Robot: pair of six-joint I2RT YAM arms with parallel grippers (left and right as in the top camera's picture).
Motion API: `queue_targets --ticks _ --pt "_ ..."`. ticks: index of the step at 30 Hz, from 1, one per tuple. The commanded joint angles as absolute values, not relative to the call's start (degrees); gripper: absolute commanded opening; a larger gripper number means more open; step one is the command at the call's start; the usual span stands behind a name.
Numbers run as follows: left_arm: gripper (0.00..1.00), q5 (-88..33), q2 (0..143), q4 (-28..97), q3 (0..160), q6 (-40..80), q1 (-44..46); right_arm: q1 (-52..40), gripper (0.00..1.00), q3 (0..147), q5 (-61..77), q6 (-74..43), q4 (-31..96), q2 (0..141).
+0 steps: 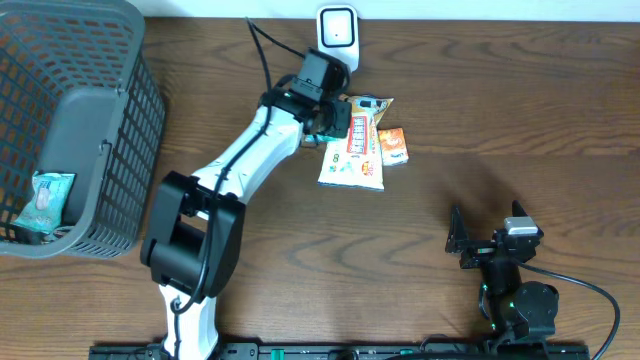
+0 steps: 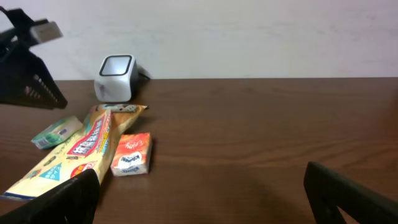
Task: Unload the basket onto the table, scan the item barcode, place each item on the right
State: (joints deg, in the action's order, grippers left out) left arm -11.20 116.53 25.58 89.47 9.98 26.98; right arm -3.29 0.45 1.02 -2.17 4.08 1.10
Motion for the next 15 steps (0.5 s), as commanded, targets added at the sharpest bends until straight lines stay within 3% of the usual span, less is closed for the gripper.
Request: queue_targets --ticks 1,6,15 --pt "0.28 -6.81 119.26 26.48 89.12 8.78 27.09 -2.94 0.99 0.30 0.56 -2.09 4.29 1.04" --pt "0.28 -6.13 121.69 26.04 89.10 8.71 27.09 -2.94 0.99 0.30 0.56 -2.09 4.29 1.04" --pt "0.28 10.39 122.43 23.20 89.10 8.56 26.81 -2.94 0.99 0.30 0.56 -2.09 4.29 1.04"
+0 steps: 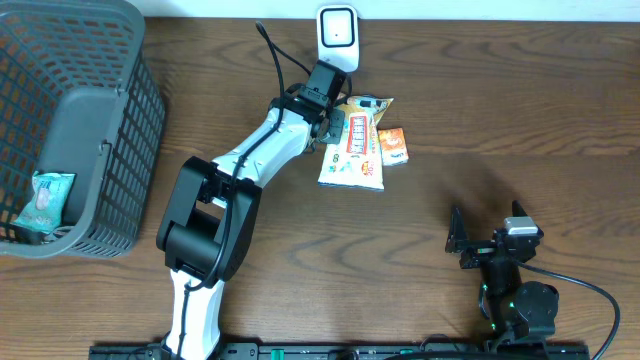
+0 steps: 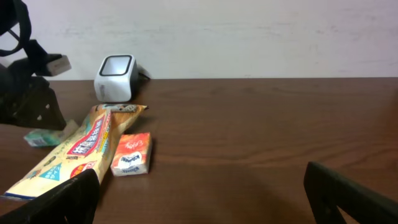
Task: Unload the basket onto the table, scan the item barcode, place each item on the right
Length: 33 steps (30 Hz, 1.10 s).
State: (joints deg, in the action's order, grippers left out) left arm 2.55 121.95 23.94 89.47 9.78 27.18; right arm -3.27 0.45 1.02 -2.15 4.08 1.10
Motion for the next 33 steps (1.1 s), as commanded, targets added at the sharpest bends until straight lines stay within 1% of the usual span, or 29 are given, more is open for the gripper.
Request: queue_targets --ticks 1,5,7,9,10,11,12,13,16,19,20,26,27,28,31,33 --pt "0.28 11.14 122.39 22.55 89.12 8.56 26.72 -2.94 0.99 0.30 0.56 -2.09 4.29 1.04" --pt "0.29 11.18 119.81 21.47 90.32 8.58 26.59 -2.94 0.99 0.30 0.56 -2.09 4.29 1.04" --pt "0.37 11.18 118.17 21.41 91.20 8.58 26.59 -2.94 0.99 0.30 0.56 -2.09 4.29 1.04" --pt "0.39 11.20 116.05 21.04 91.85 8.54 26.41 -2.94 0.99 0.30 0.56 -2.09 4.29 1.04" --pt "0.42 11.22 113.73 20.16 92.03 8.51 26.02 -2.94 0.99 0.30 0.56 -2.09 4.29 1.04" --pt "0.47 11.22 111.98 19.35 92.05 8.23 25.58 -2.94 0.99 0.30 0.56 -2.09 4.29 1.04" --pt "0.55 11.22 110.37 18.61 92.05 7.60 25.12 -2.94 0.99 0.30 0.56 -2.09 4.29 1.04" --pt "0.65 11.22 108.44 17.56 92.05 6.59 24.36 -2.94 0.99 0.30 0.56 -2.09 4.29 1.04" --pt "0.69 11.25 102.63 14.85 92.05 2.68 21.21 -2.94 0.99 0.30 0.56 -2.09 4.29 1.04" --pt "0.71 11.27 96.88 13.17 92.05 1.63 16.03 -2.94 0.99 0.30 0.56 -2.09 4.29 1.04" --pt "0.73 11.27 95.20 12.75 92.05 1.69 13.96 -2.94 0.99 0.30 0.54 -2.09 4.29 1.04" --pt "0.79 11.27 88.20 14.74 92.03 1.98 -1.63 -2.94 0.99 0.30 0.56 -2.09 4.29 1.04" --pt "0.83 11.27 87.94 16.05 92.03 2.94 -4.25 -2.94 0.99 0.30 0.56 -2.09 4.29 1.04" --pt "0.89 11.57 87.92 17.91 92.03 4.91 -7.20 -2.94 0.99 0.30 0.56 -2.09 4.29 1.04" --pt "0.91 17.10 88.71 25.15 91.83 12.80 -14.26 -2.94 0.99 0.30 0.56 -2.09 4.29 1.04" --pt "0.91 20.58 89.86 28.97 91.13 15.90 -18.17 -2.94 0.99 0.30 0.56 -2.09 4.32 1.04"
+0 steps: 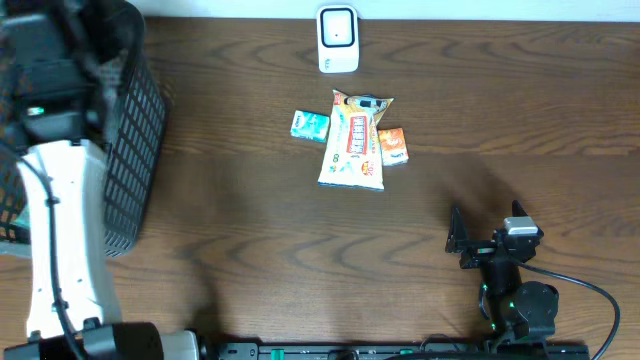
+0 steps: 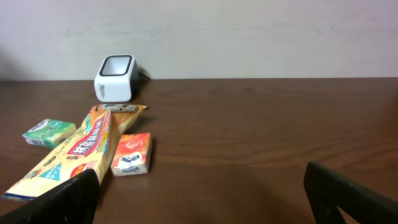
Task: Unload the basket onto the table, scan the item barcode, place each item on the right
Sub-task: 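Move the left gripper back down into the grey basket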
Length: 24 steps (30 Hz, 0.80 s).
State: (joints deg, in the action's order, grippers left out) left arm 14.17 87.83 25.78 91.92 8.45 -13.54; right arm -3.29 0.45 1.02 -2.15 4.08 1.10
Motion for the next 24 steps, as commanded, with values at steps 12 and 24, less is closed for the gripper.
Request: queue_targets --ticks 12,24 --pt "0.91 32.21 102.94 40.34 89.03 21.71 -27.31 -2.94 0.99 0.30 0.56 -2.09 4.29 1.04" --pt "0.91 33.45 115.96 41.93 89.03 32.05 -28.77 -2.94 0.99 0.30 0.56 -2.09 4.29 1.04"
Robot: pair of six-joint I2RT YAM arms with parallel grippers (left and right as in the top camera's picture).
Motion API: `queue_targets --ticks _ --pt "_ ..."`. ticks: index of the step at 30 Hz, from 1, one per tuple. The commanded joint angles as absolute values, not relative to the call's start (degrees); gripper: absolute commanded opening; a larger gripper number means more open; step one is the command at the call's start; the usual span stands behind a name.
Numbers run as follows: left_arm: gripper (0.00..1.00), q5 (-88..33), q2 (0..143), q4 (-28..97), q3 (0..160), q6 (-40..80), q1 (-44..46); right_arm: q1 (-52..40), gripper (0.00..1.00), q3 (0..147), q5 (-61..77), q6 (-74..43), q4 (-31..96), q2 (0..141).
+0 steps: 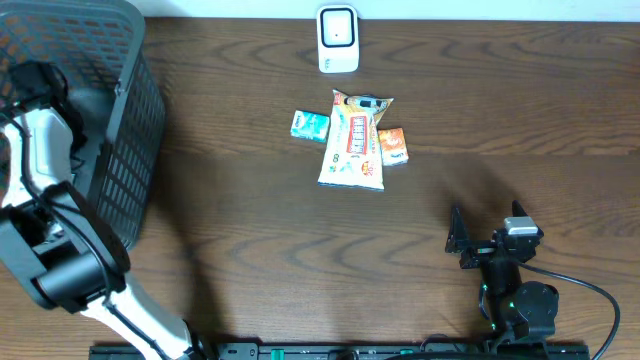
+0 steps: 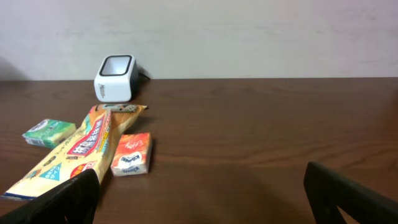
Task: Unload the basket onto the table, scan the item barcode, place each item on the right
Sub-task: 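Move the left gripper back down into the grey basket, then grasp the pale green washable wipes pack with the left gripper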
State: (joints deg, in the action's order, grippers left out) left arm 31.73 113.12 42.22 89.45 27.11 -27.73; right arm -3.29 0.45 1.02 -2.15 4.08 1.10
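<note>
The white barcode scanner [image 1: 338, 38] [image 2: 115, 78] stands at the table's back edge. In front of it lie a small green box [image 1: 310, 125] [image 2: 48, 132], a long yellow snack packet [image 1: 354, 142] [image 2: 74, 152] and an orange box [image 1: 392, 146] [image 2: 131, 154]. My left arm [image 1: 45, 140] reaches into the grey basket [image 1: 135, 150] at the far left. Its gripper [image 1: 38, 85] is a dark shape there, and its jaws cannot be made out. Near the front right my right gripper [image 1: 480, 240] [image 2: 202, 199] rests open with nothing in it.
The mesh basket fills the table's left end, with tall walls. A black cable runs from the right arm's base [image 1: 520, 305] along the front edge. A pale wall rises behind the scanner.
My left arm was high over the basket's near corner and now reaches down inside the basket at the left edge. The three items, the scanner and my right gripper have not moved.
My left gripper was at the green box beside the snack packet, then still at it, closer to the scanner. By the last earlier moment the box lay alone on the table and the arm was over the basket. Now it reaches inside.
</note>
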Motion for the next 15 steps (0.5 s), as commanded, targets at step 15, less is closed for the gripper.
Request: queue_targets --ticks 15 --pt "0.84 24.60 120.49 40.47 89.03 32.25 -32.47 -2.94 0.99 0.30 0.56 -2.09 4.29 1.04"
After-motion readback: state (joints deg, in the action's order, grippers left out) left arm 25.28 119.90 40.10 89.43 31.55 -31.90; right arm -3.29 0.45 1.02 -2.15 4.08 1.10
